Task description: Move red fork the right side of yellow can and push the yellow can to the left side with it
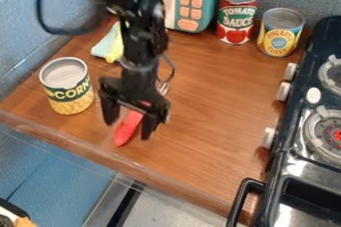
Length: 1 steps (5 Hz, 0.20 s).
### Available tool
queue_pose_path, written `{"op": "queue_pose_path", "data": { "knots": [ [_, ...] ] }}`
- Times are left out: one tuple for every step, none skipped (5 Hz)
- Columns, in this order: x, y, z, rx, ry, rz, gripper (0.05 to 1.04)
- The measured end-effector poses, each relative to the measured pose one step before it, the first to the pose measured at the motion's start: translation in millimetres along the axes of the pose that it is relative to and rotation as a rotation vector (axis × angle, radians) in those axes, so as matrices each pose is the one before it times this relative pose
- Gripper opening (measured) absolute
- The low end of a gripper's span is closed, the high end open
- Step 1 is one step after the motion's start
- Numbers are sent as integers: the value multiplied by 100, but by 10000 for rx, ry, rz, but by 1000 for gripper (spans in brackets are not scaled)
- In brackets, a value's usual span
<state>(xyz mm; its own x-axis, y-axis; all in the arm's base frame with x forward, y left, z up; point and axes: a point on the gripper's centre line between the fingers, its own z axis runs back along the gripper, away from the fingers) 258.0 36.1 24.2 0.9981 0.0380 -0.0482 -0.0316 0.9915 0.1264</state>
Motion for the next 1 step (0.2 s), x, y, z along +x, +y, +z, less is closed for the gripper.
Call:
{"op": "queue_pose_path", "data": {
  "knots": [
    [104,216,3473,-81,-1087,-169,1002]
  ]
}}
